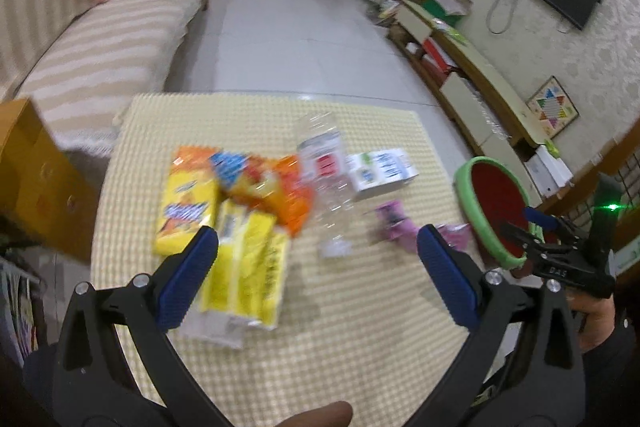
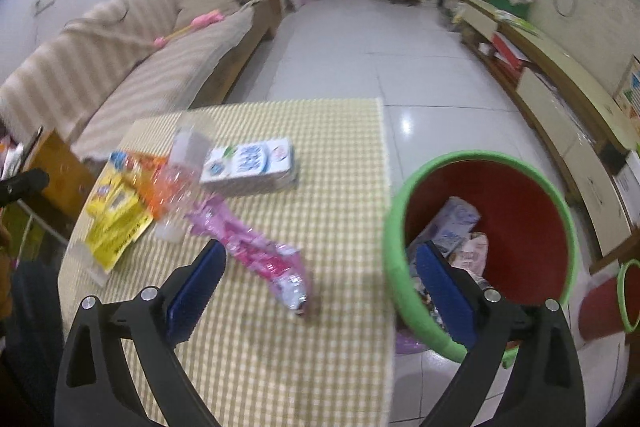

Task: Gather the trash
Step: 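Return to table, grasp yellow snack bag with left tool while right grasps pink wrapper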

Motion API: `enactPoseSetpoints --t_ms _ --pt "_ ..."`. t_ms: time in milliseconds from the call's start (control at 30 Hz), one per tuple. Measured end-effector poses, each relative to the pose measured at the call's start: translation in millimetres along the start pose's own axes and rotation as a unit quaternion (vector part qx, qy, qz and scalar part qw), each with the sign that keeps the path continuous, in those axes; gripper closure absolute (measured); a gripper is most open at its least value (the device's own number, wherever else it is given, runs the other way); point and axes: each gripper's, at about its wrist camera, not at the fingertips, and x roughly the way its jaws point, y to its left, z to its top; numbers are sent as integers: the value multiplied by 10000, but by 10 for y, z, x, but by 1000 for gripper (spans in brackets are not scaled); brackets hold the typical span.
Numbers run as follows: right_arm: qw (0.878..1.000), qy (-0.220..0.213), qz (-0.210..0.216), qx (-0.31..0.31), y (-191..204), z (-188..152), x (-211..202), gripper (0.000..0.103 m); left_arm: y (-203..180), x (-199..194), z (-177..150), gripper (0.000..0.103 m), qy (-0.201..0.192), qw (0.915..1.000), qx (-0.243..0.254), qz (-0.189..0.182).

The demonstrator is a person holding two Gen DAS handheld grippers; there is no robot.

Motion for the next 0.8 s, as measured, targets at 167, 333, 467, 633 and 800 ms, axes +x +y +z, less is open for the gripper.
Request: enactPoseSetpoints --t_ms 167,333,467,633,800 --pt "9993 178 19 -337 199 -55 186 10 333 77 -199 6 242 9994 -176 175" --pt "9985 274 0 -478 310 -61 348 10 553 257 -393 6 628 9972 -340 214" --pt "9977 375 -10 -571 356 -87 473 10 626 401 -501 6 840 9953 -455 140" --pt "9968 501 3 -629 403 -114 632 11 678 597 -545 6 1060 9927 -582 23" --pt "9961 586 1 -659 434 -123 770 12 706 752 -559 6 1162 9911 -642 81"
